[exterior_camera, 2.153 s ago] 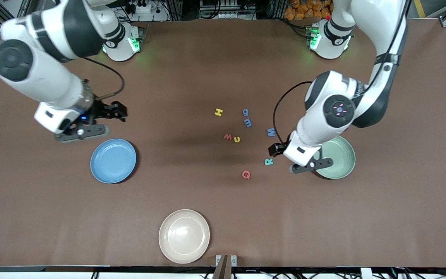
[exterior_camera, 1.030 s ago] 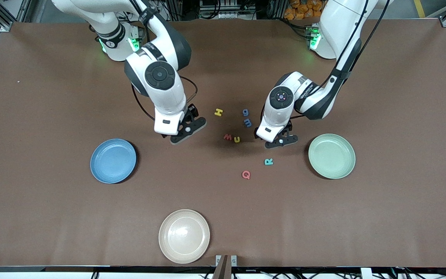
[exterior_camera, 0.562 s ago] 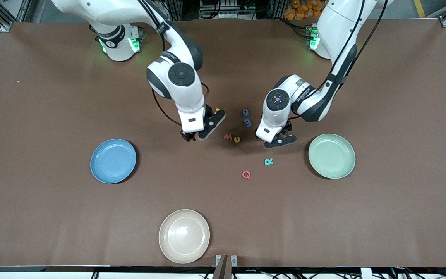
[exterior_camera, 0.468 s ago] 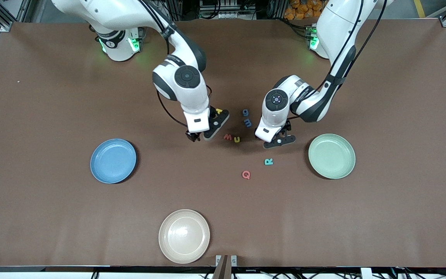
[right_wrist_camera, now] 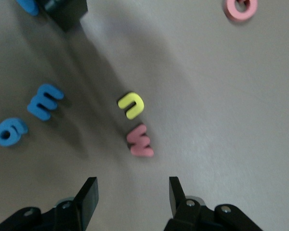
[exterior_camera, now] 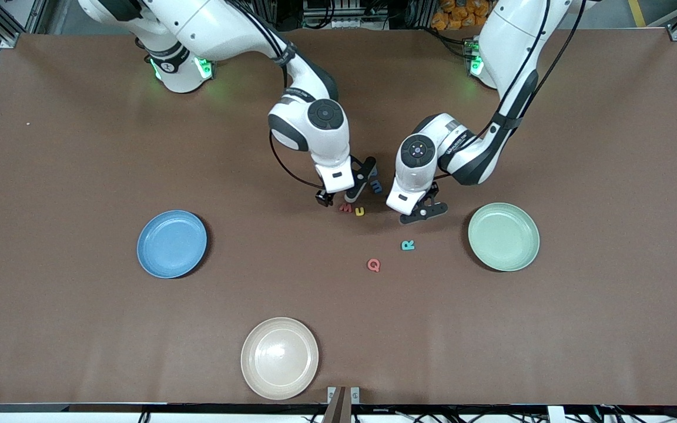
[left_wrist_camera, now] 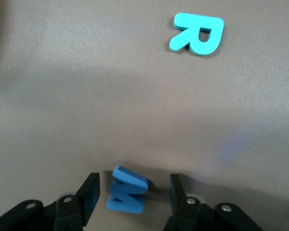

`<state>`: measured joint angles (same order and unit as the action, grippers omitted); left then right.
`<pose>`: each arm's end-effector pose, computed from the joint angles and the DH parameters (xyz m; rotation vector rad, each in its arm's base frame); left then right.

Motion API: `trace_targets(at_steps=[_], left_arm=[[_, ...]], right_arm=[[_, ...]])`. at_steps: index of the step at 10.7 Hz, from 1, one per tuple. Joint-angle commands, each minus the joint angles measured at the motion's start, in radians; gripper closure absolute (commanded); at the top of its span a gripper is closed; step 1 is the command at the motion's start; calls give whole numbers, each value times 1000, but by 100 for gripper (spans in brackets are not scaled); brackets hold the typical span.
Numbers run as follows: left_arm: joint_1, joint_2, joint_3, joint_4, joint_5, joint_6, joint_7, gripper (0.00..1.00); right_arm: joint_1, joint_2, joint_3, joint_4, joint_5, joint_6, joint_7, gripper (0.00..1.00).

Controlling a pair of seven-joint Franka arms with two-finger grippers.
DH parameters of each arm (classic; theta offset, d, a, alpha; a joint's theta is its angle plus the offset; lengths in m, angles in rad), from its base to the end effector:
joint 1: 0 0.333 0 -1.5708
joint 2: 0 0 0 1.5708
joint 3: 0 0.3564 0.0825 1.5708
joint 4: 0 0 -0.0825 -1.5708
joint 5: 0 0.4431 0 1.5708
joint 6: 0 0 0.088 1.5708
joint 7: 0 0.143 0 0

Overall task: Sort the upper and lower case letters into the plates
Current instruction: 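Grasp the blue M with the left gripper while the right gripper grasps the pink w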

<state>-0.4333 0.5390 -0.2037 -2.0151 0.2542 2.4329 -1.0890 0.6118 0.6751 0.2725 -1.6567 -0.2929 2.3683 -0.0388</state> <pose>0.5171 -0.3785 0.1276 -3.0041 -0.4121 0.0429 0.5060 0.5698 0.1894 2.6956 1.5862 0.1279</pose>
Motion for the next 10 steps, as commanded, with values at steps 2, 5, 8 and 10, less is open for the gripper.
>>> trace_targets(at_steps=[2,5,8,10], left_arm=[[13,-4,-28,-19,30,11,-46,34],[41,-19,-51,-45,36,11,16,34],[61,-39,-51,-66,36,11,116,34],[61,-40,-51,-65,36,11,120,36]], right_arm=[[11,112,2,121,-121,8,13,33],[11,139,2,127,-134,48,-24,33],[9,158,2,126,-127,69,-16,35],[11,162,2,124,-130,69,-15,36]])
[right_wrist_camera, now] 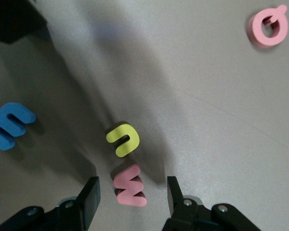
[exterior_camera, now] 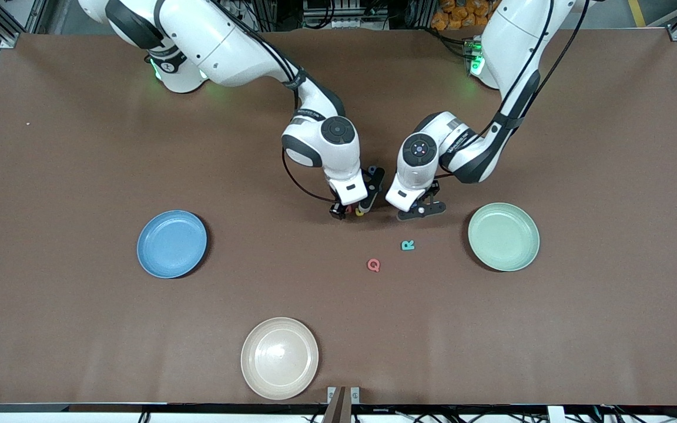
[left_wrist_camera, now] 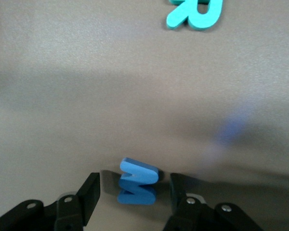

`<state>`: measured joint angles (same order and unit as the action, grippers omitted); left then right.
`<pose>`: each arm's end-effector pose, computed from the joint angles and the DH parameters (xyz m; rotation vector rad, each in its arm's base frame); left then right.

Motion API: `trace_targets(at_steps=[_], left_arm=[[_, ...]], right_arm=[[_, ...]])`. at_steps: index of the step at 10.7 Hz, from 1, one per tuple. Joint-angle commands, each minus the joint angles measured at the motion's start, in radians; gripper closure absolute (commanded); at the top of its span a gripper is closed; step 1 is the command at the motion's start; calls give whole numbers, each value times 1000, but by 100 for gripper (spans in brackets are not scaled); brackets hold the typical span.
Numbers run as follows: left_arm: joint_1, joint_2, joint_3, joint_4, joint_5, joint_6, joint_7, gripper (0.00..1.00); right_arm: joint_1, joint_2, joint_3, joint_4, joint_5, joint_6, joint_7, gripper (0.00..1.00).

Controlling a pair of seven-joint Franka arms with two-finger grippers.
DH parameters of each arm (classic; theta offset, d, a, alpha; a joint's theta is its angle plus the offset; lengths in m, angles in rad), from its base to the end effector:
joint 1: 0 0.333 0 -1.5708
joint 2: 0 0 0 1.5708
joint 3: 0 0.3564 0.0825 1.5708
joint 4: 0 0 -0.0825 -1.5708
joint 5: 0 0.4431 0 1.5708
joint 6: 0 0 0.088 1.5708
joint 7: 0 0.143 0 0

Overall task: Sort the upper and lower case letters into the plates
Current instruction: 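Carry the M to the green plate while the right gripper carries the w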

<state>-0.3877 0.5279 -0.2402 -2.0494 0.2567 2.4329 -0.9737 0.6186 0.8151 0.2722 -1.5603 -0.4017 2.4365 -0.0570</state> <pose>0.5088 -0.3676 0.1239 -3.0222 -0.2488 0.0900 0.5212 0.5871 0.1359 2.6036 1.6882 0.1980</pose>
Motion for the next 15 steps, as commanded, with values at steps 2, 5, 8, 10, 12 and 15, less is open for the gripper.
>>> trace_targets(at_steps=[2,5,8,10,12,15], left_arm=[[15,-29,-14,-31,33,11,4,71],[15,-29,-17,-28,33,11,-3,94],[55,-77,-21,-28,32,0,45,96],[136,-126,-42,-29,18,-37,145,96],[206,-150,-50,-31,16,-52,255,96],[340,-158,-45,-37,9,-72,468,95]], right_arm=[[3,35,2,29,-23,4,3,41],[-2,48,2,29,-20,22,2,100],[-32,29,2,25,-3,3,-3,100],[-116,-67,28,-48,12,-123,-6,100],[-219,-211,44,-183,111,-181,-48,100],[-421,-402,38,-213,254,-496,-167,100]])
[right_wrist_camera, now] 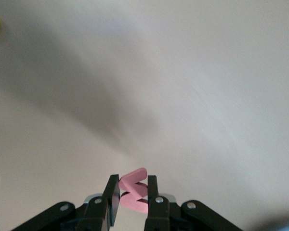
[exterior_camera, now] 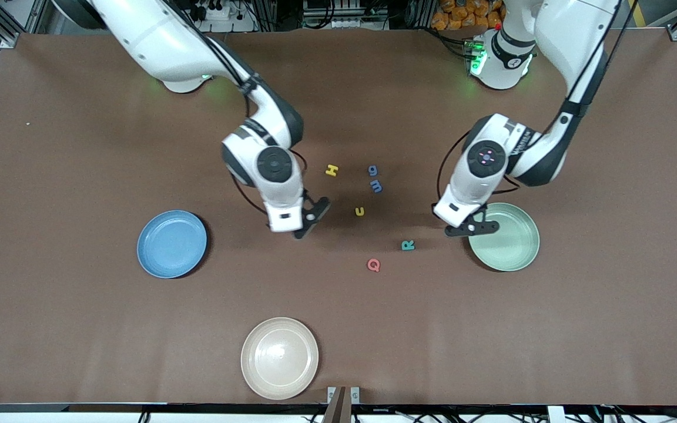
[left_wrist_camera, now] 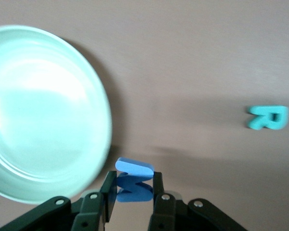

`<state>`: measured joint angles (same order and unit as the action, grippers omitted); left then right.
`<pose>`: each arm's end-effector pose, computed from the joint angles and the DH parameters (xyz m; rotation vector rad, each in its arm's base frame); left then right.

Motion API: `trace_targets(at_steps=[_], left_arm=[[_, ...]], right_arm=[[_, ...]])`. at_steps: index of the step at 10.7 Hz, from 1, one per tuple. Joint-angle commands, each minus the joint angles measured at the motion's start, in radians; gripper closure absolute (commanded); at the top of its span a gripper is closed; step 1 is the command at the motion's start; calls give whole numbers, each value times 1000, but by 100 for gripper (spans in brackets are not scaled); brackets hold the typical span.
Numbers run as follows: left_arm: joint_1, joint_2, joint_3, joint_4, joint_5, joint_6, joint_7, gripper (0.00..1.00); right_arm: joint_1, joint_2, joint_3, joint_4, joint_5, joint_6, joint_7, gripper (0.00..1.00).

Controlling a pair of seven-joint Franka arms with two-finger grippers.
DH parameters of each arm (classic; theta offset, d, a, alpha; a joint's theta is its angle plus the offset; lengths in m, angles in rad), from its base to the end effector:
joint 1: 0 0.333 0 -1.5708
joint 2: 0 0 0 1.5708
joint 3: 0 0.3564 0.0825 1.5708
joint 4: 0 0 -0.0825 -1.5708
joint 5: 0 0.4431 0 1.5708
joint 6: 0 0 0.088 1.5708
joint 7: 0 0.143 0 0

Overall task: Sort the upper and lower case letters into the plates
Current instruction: 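Carry the M to the green plate while the right gripper carries the w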

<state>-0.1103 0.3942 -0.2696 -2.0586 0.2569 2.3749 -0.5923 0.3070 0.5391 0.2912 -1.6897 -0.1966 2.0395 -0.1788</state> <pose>0.5952 -0.2289 0.2000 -3.0537 -0.0587 0.0253 0.6104 0.3763 0.2470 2.8058 1.2758 -0.2393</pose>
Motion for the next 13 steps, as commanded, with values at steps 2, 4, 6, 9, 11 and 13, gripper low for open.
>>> trace_targets(at_steps=[2,4,6,9,11,13], left_arm=[[133,-38,-14,-35,9,-25,193,93],[176,-43,-16,-48,9,-28,273,4],[121,-35,-19,-35,9,-28,135,0],[40,8,-66,50,-23,-28,-119,0],[-52,20,-75,98,-33,-28,-319,0],[-93,58,-143,141,-22,-26,-548,0]], right_arm=[[-218,-166,-42,-84,52,-217,-117,100],[-244,-168,-119,-81,59,-220,-119,100],[-250,-136,-168,-81,69,-184,-120,100],[-247,-97,-194,-82,71,-102,-117,88],[-249,-103,-204,-81,97,-94,-117,2],[-247,-134,-234,-84,158,-107,-111,0]])
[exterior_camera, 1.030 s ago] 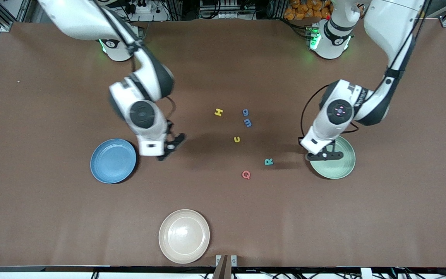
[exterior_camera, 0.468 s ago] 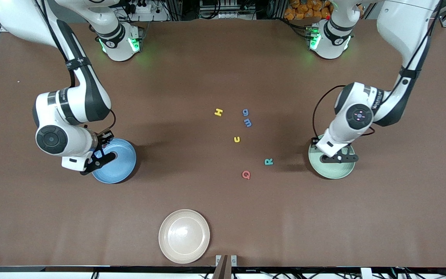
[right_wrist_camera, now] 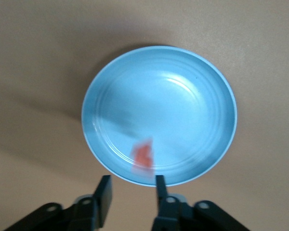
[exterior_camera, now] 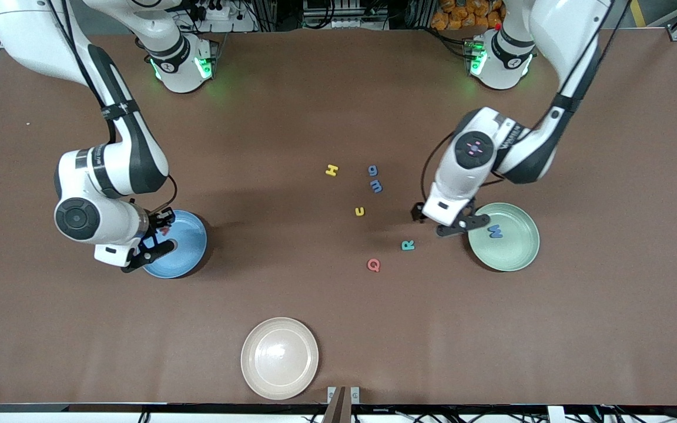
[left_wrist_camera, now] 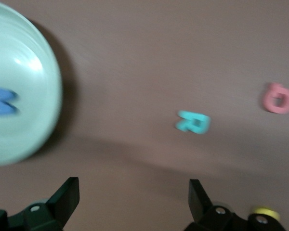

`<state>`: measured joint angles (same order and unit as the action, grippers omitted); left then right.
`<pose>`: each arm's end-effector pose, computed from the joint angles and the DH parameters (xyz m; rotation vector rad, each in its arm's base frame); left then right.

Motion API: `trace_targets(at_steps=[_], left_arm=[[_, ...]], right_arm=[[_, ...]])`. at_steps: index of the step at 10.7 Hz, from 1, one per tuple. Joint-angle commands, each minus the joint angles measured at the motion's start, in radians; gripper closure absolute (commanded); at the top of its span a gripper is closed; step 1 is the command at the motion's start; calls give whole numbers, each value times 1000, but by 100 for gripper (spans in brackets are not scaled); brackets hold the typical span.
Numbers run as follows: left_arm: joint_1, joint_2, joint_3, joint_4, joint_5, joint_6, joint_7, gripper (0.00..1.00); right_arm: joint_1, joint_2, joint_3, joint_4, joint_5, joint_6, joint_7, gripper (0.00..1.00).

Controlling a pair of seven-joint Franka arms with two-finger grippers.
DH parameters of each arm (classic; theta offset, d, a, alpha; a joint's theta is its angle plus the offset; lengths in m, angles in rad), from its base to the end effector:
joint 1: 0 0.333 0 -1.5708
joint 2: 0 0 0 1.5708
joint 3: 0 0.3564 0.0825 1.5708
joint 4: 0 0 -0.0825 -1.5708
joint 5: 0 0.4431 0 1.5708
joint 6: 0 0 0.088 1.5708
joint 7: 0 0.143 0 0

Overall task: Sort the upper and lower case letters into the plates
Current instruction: 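Release the M in the green plate while the right gripper releases the w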

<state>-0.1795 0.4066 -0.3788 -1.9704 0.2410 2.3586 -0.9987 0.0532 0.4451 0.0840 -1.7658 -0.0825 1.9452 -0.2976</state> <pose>0.5773 -0.3437 0.2384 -3.1024 -0.4685 -0.0489 0.6753 0.0819 0.2605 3.0141 0.7245 -0.4139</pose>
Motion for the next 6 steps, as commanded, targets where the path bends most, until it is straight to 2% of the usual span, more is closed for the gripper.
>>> trace_targets(at_steps=[1,3,6], left_arm=[[-73,64,-34,76,-5,-10,-266,0],[-139,128,-32,125,7,-10,-464,0],[-164,205,-37,117,92,-9,-573,0]], right_arm=[[7,-61,-30,-7,44,-17,2,0],[4,-133,-35,-3,44,-20,3,0],[-9,-256,-41,-1,49,-38,9,0]])
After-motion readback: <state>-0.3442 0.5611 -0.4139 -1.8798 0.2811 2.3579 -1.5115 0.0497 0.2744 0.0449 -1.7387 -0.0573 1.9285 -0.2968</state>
